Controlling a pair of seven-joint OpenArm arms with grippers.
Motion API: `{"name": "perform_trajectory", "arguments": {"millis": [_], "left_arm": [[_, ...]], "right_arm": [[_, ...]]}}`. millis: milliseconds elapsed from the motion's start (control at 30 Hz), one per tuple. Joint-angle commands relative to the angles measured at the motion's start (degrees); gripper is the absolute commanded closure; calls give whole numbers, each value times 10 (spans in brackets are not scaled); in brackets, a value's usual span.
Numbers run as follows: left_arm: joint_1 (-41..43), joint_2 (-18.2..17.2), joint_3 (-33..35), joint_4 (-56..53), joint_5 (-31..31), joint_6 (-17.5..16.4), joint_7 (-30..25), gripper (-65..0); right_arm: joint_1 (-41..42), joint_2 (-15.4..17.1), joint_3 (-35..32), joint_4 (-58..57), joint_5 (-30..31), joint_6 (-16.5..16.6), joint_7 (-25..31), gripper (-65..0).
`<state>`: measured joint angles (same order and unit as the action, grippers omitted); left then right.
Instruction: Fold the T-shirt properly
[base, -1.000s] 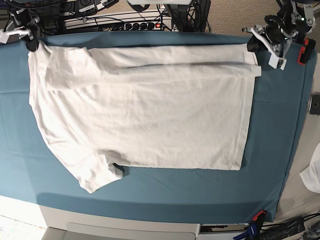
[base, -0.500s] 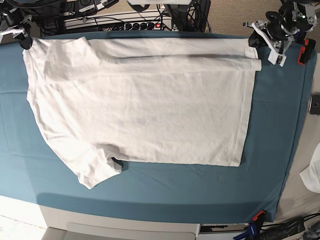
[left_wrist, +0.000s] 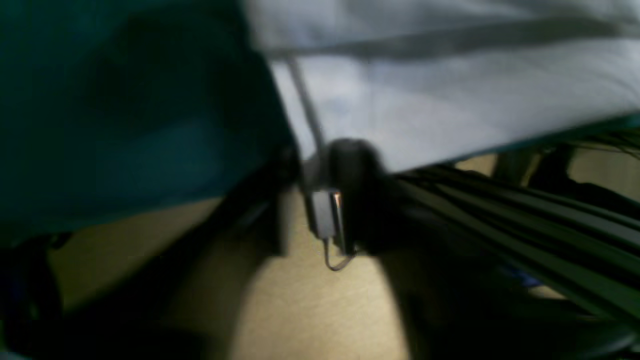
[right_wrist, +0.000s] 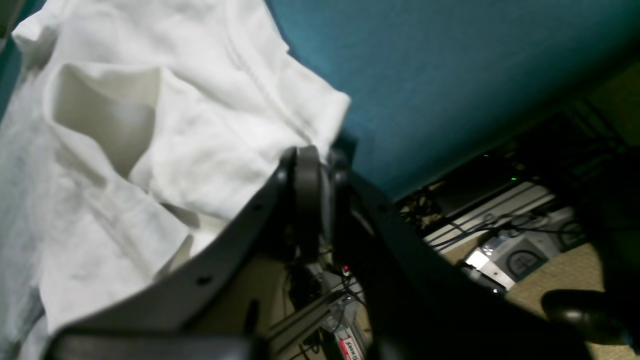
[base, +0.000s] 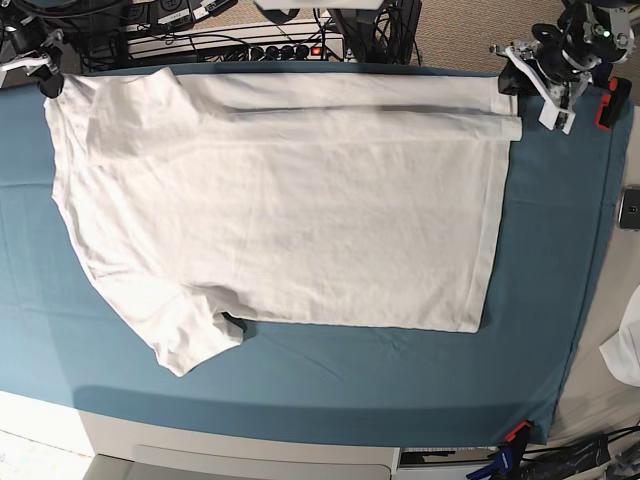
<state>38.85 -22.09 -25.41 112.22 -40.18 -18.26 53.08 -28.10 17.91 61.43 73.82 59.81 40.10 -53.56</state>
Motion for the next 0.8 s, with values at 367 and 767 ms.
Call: {"name": "perform_trajectory", "arguments": {"millis": [367, 767], "left_arm": [[5, -7, -4, 18, 53, 2, -2, -256], [-4, -50, -4, 75, 222, 60, -70, -256]], "right_arm": [[-6, 15, 11, 7, -38, -1, 74, -176], [45, 66, 60, 7, -58, -1, 105, -176]]}}
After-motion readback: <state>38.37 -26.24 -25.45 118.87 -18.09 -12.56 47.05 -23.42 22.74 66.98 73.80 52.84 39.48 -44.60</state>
